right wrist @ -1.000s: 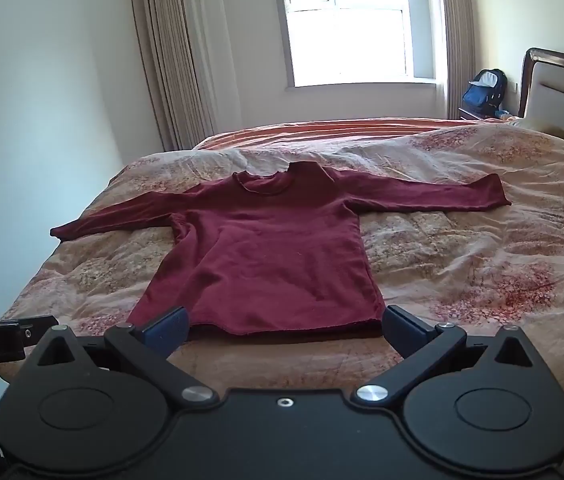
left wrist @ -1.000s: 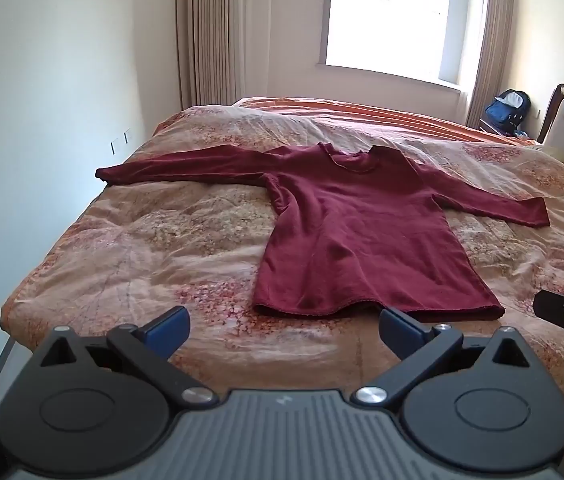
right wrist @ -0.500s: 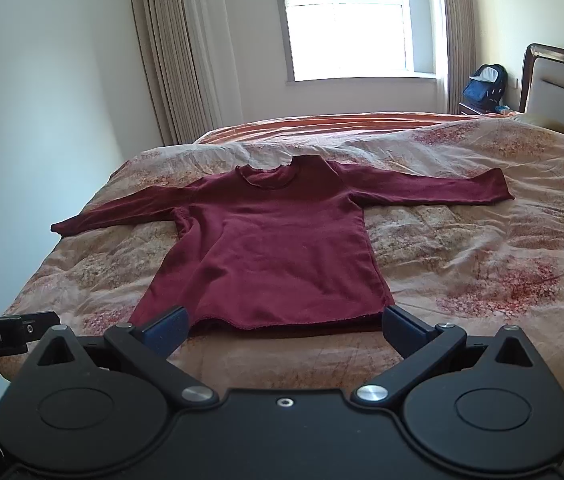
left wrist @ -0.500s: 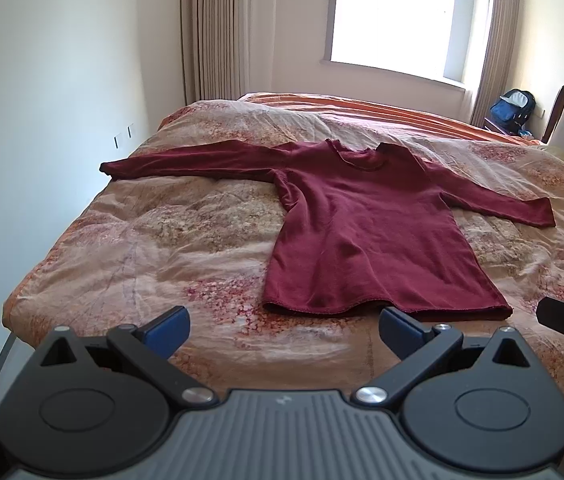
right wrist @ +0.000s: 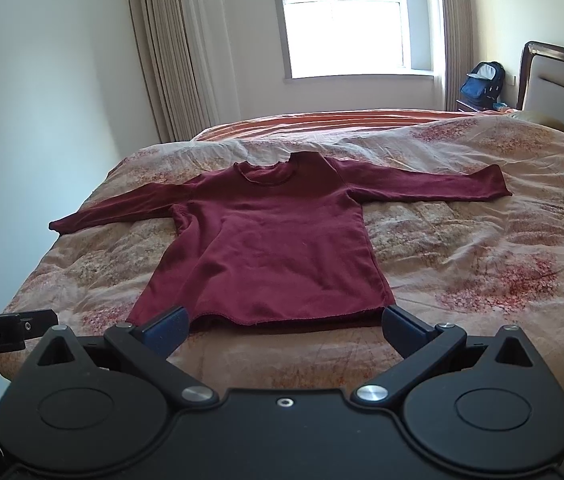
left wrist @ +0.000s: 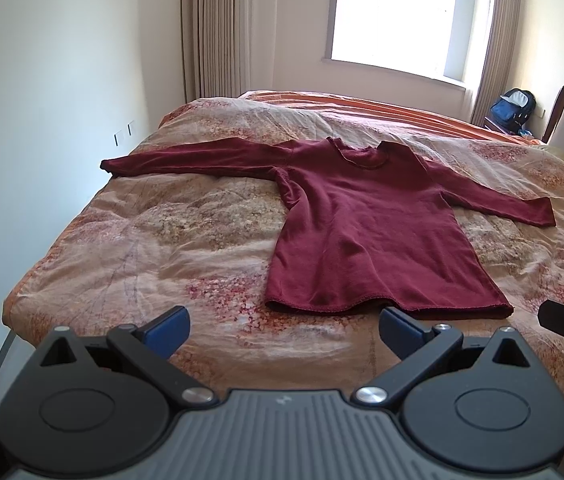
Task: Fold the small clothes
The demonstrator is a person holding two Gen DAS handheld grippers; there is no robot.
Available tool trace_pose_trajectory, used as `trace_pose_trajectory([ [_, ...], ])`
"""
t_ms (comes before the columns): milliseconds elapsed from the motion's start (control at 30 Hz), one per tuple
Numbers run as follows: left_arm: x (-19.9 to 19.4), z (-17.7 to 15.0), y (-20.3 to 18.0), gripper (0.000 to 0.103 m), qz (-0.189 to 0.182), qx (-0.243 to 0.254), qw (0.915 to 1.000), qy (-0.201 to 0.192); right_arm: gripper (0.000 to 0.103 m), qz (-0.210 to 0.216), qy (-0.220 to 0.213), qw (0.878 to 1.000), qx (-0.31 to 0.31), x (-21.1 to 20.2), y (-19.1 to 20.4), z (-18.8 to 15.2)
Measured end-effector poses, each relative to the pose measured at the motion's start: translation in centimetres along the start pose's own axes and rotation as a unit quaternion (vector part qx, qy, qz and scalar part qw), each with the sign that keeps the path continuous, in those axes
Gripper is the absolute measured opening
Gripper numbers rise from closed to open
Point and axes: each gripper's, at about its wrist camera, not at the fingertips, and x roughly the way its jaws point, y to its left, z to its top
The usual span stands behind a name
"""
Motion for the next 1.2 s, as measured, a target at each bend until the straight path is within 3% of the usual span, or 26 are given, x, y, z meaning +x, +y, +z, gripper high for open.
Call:
trace_pose_trajectory([
  [1200,2.3,0.6,-0.4,0.103,0.002,-0.001,0.9996,0.027,0.103,-0.006,0.024,1.0,0.011,2.1,-0.5,0.6],
])
